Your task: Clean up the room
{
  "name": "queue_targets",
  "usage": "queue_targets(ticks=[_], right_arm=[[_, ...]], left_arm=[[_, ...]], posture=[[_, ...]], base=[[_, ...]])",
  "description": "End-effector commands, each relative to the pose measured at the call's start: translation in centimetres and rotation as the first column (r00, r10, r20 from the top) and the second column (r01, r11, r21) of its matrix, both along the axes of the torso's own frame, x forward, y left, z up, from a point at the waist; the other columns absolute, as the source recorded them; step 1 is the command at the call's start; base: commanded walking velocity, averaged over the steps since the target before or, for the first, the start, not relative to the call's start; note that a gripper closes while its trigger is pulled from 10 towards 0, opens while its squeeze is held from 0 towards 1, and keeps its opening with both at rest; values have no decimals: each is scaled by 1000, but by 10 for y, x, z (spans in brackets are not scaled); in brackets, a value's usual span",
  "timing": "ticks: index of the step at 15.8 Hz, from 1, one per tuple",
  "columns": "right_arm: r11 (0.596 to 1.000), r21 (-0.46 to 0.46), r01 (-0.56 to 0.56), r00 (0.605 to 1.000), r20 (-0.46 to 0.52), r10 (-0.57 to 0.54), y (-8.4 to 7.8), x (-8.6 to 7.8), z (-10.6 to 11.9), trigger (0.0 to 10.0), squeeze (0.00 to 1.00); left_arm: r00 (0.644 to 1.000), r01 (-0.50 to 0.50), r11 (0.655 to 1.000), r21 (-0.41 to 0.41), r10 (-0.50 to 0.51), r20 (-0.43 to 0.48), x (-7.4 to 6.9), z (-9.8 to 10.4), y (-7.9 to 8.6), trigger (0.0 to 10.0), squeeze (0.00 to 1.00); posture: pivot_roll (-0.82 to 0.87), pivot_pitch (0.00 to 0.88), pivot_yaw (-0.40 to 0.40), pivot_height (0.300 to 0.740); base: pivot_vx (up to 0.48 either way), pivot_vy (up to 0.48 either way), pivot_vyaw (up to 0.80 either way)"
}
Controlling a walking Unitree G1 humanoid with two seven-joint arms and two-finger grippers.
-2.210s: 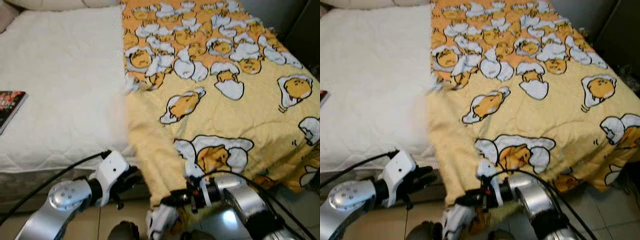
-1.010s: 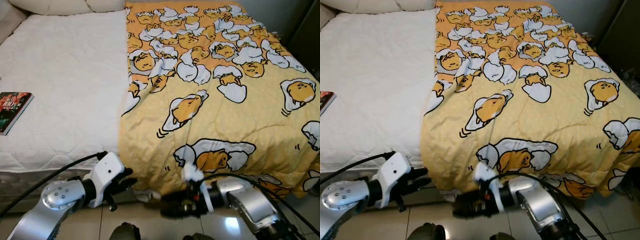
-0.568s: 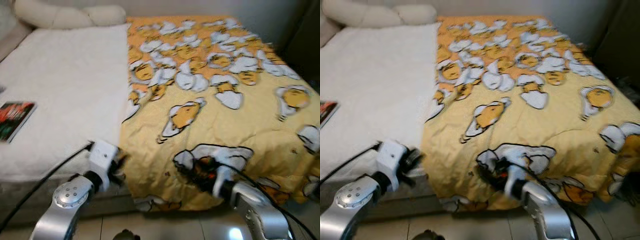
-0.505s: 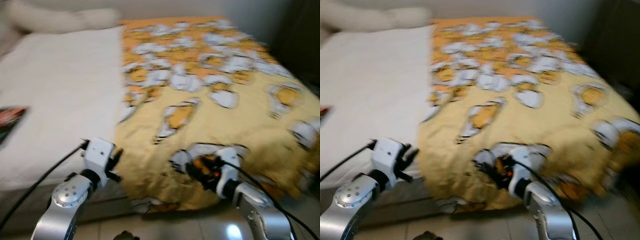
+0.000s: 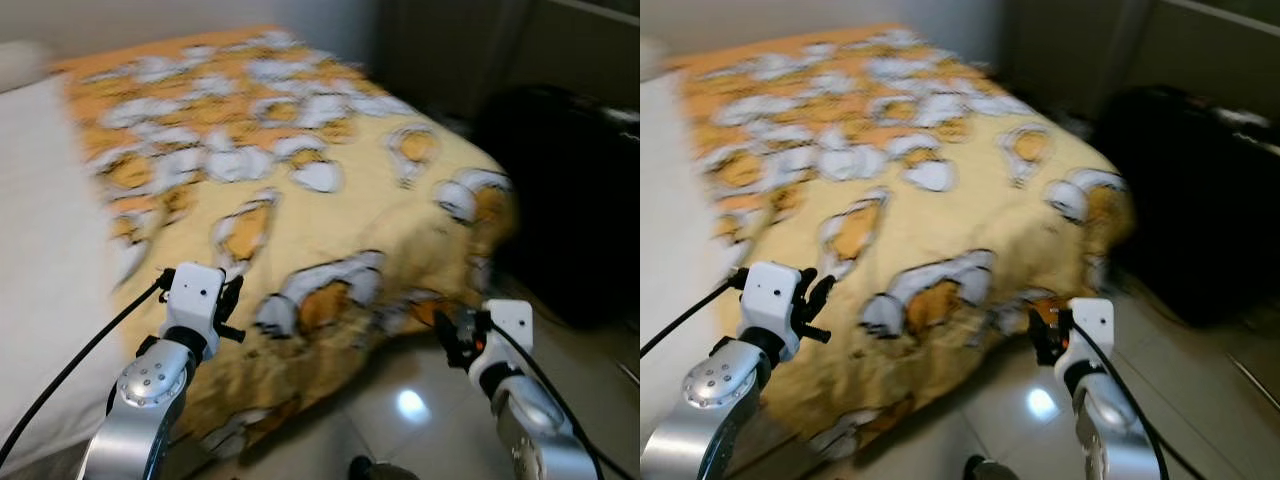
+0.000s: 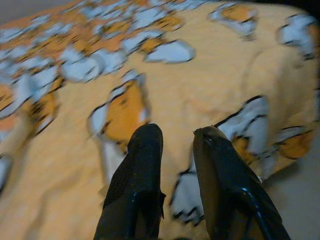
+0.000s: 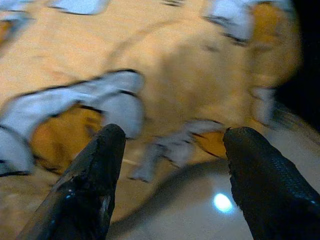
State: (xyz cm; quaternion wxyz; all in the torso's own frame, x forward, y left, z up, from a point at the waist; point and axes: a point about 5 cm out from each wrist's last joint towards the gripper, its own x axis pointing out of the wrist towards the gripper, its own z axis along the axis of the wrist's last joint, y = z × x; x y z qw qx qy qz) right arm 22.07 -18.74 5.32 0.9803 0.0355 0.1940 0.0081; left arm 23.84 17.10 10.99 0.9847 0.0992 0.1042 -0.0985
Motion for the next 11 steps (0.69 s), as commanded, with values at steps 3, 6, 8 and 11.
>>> queue_targets(ticks=[3, 6, 8, 11], right_arm=[[999, -26, 41, 998, 45, -39, -1, -1, 11, 10000, 0], [1000, -31, 6, 998, 66, -4, 8, 3, 18, 10000, 0], [1000, -30, -2, 998, 70, 4, 12, 4, 19, 10000, 0], [999, -42, 8, 998, 64, -5, 7, 2, 20, 10000, 0]], left_arm=[[999, -20, 1000, 7, 20, 35, -1, 6, 7, 10000, 0], [999, -30, 1000, -6, 30, 44, -2, 11, 9, 10000, 0], [999, -24, 1000, -8, 24, 46, -2, 11, 9, 10000, 0], [999, -9, 1000, -14, 10, 52, -1, 14, 5, 10000, 0]], posture=[[-40, 0, 2, 740], [-43, 0, -7, 740], [-44, 0, -3, 740], [-36, 0, -11, 740]], base=[[0, 0, -752], [0, 0, -750], [0, 0, -750], [252, 0, -750]])
